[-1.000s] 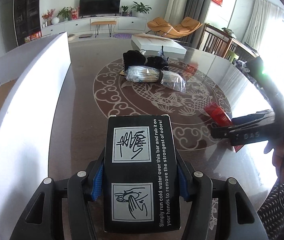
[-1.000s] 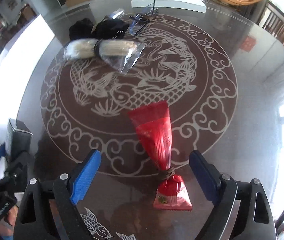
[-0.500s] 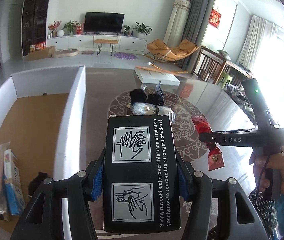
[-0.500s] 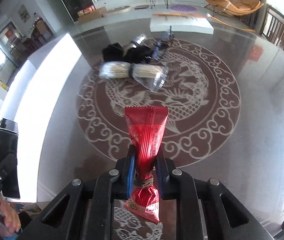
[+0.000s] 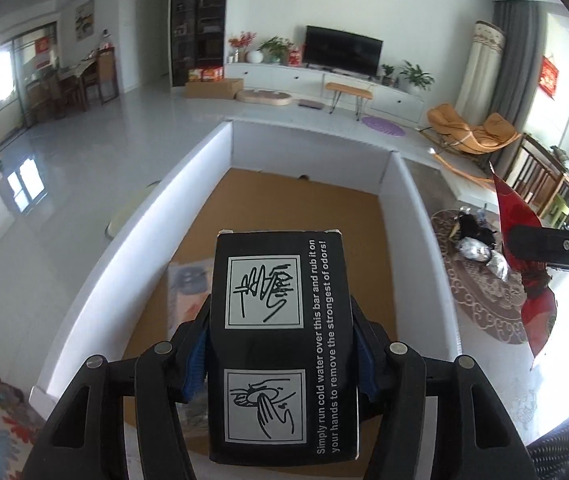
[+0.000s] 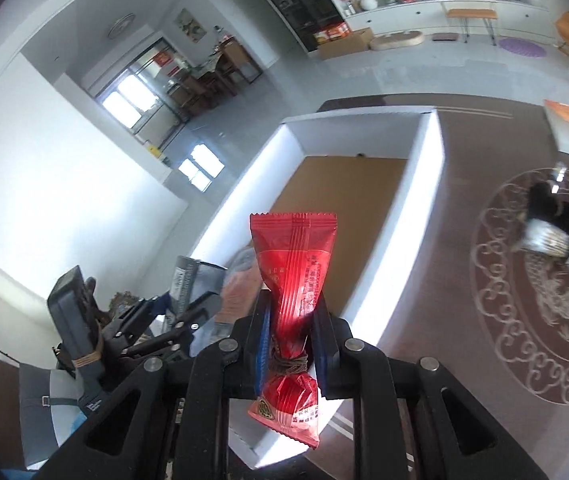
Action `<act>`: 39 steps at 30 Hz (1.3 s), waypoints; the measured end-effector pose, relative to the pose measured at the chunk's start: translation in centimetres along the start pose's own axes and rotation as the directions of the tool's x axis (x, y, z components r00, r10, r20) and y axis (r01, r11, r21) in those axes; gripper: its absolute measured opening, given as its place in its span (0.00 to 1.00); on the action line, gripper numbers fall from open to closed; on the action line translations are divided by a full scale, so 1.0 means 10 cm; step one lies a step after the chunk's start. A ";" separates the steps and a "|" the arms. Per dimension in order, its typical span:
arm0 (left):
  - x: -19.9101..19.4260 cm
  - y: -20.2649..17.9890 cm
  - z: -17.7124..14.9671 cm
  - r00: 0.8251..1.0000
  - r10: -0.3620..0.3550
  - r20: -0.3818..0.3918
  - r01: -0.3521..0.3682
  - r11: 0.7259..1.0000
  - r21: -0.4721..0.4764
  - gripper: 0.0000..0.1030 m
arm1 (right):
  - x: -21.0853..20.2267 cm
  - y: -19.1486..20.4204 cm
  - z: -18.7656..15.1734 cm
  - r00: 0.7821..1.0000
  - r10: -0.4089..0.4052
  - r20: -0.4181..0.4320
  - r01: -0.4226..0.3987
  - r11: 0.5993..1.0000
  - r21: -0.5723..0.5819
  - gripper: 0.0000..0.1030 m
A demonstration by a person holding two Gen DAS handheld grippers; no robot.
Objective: Organize objects
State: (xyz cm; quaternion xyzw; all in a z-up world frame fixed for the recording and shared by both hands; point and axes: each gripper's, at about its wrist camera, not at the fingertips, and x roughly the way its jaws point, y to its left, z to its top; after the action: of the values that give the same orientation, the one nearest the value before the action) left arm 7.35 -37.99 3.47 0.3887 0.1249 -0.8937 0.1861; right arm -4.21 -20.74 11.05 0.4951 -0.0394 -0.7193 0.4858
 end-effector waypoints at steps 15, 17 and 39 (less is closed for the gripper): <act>0.00 -0.91 -0.10 0.988 -0.150 0.047 0.146 0.986 0.080 0.92 | -0.44 -1.06 -0.71 0.812 -0.556 0.178 0.560 0.828 0.033 0.86; -0.05 -1.31 -0.13 0.972 -0.234 0.037 0.227 0.963 0.143 0.92 | -0.61 -1.44 -0.87 0.737 -0.657 0.156 0.655 0.752 0.076 0.86; 1.25 -3.28 -0.88 0.967 -0.181 -0.179 0.238 0.891 0.386 0.98 | -1.25 -2.86 -1.79 0.563 -0.826 0.014 0.747 0.516 0.420 1.00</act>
State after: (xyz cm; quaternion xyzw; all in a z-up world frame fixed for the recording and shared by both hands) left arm -8.95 -8.18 -9.08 0.4639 -0.0088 -0.8858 -0.0049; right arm -9.21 11.06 -5.02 0.4600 0.0050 -0.8879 -0.0042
